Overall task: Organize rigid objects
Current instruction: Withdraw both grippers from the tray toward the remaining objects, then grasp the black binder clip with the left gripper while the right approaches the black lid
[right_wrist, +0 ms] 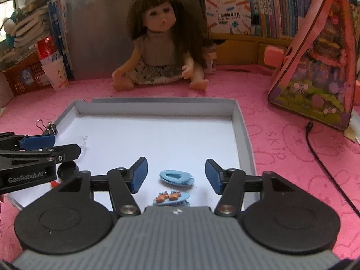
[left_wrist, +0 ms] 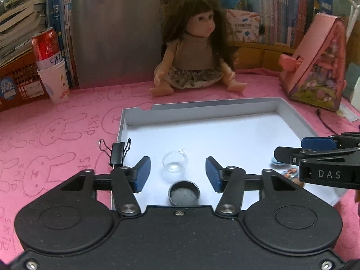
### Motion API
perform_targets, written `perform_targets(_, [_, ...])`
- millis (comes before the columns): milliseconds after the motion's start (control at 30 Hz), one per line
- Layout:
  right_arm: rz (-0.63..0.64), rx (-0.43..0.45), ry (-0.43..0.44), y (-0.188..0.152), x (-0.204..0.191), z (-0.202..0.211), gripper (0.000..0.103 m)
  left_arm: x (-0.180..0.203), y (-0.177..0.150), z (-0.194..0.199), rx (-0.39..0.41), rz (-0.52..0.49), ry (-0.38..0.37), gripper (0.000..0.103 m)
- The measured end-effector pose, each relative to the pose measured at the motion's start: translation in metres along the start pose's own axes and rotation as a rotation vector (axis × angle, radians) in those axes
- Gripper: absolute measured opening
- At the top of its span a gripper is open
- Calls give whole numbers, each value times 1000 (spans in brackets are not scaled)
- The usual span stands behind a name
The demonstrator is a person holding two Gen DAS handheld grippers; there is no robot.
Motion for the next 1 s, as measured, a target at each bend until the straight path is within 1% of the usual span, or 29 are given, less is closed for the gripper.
perform_targets(233, [16, 78, 7, -5, -1, 33, 76, 5, -10, 39, 29, 1, -60, 59])
perform_targets(333, [31, 109, 12, -10, -5, 49, 78, 7, -19, 56, 39, -11, -80, 60])
perform_targets(467, [58, 135, 16, -22, -10, 66, 80, 9, -35, 74, 33, -10, -101, 59])
perform_targets(633, [99, 141, 18, -42, -17, 79, 81, 10, -60, 91, 3, -21, -130, 52])
perform_targets(700, [113, 139, 21, -51, -20, 83, 81, 11, -69, 95, -10, -31, -133, 47])
perform_targets(833, [127, 134, 27, -64, -23, 89, 81, 13, -84, 102, -38, -46, -147, 45])
perform_targets(900, [130, 132, 28, -70, -24, 90, 81, 16, -90, 104, -51, -51, -158, 38])
perform_targets(1000, [139, 129, 25, -78, -25, 93, 81, 19, -97, 107, -61, -54, -169, 37])
Point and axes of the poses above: each gripper's, at about its wrist camera, not at the fingertips, and z roughly against the way its jaws point, x to its right, y to its top, the point moved 9 cm from there along -z, roughly the way its jaws point, and after that the axes turned 9 degrees about z, right-handed, at the moved point
